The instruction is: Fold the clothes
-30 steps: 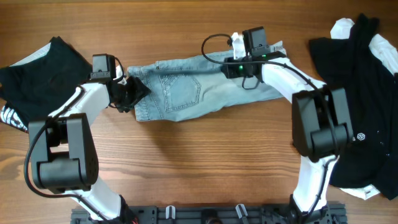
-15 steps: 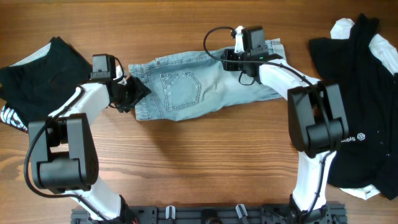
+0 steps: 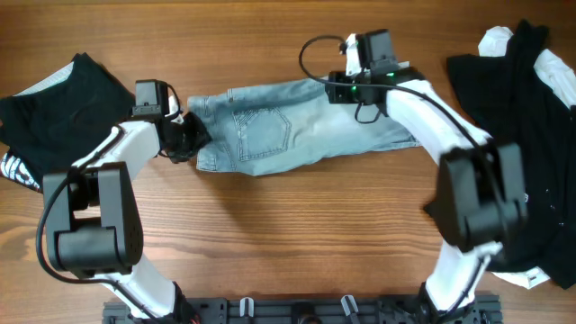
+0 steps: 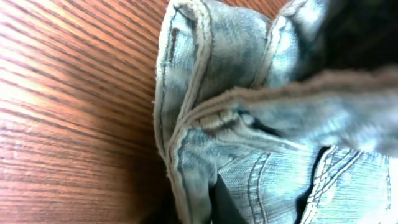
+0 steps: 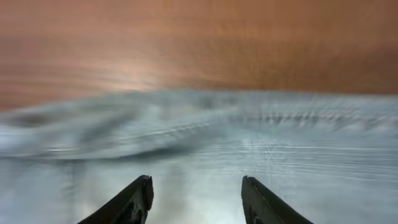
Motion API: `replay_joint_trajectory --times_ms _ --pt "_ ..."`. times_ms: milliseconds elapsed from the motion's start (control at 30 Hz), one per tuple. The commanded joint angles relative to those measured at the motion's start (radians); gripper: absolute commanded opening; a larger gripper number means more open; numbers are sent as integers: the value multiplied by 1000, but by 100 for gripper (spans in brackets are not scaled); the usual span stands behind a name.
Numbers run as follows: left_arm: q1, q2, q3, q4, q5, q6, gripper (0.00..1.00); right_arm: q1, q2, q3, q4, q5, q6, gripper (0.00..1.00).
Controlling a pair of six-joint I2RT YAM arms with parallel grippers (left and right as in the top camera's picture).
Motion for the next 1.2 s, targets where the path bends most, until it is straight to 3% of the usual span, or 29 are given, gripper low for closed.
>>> replay_joint_trajectory --times_ms 0,167,367,533,733,867,1033,1167 --pt "3 19 -18 -1 -27 6 4 4 -78 4 -75 -121 -19 48" --pt "23 -61 18 -70 -29 13 4 39 -22 -11 -227 -283 -19 37" --pt "23 -222 61 -200 -52 58 4 176 78 -34 -265 -302 -19 36" --pt "23 -389 114 -264 -70 99 4 304 194 -34 -207 -367 39 36" --pt "22 -533 201 -294 -15 98 4 414 234 -34 5 -394 115 42" --pt "23 -576 204 -305 3 101 4 409 228 2 34 -370 113 44" --pt "23 -577 204 -312 -79 130 4 315 130 60 -156 -281 -10 48" --pt "23 -577 204 -307 -109 132 4 195 2 64 -311 -104 -53 49"
